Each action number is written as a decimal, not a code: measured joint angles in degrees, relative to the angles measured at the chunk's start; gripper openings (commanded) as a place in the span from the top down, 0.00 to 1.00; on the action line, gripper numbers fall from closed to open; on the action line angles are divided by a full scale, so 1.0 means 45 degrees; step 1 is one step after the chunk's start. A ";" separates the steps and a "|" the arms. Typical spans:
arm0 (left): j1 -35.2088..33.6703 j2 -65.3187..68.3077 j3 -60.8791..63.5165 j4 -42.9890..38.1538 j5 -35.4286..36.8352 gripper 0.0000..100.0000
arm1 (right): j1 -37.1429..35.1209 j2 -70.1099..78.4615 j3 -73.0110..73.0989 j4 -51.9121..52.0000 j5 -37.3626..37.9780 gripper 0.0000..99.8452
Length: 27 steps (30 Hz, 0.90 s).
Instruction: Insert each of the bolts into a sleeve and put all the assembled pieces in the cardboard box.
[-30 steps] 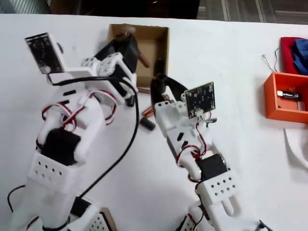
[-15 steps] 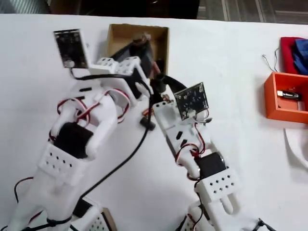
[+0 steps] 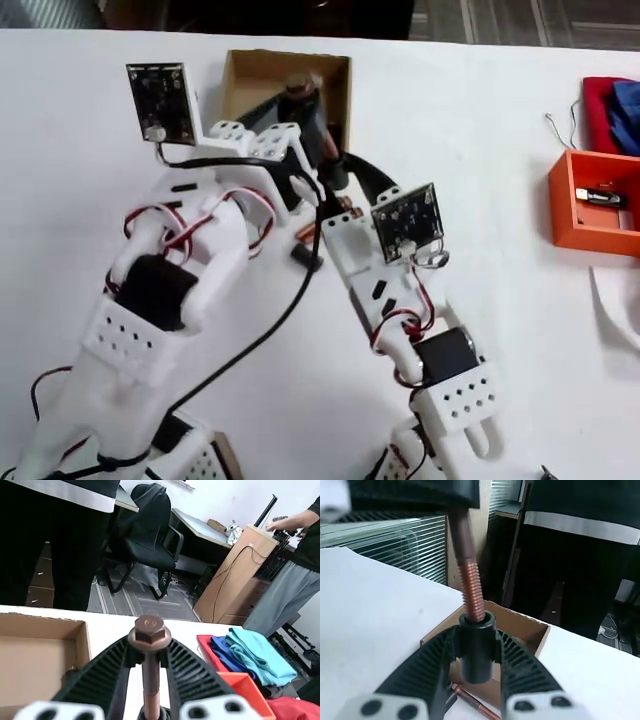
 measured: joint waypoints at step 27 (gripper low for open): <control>0.1309 0.0020 0.0215 0.1719 -0.3770 0.97 | -0.0020 -0.0215 0.0020 0.0020 0.0039 0.98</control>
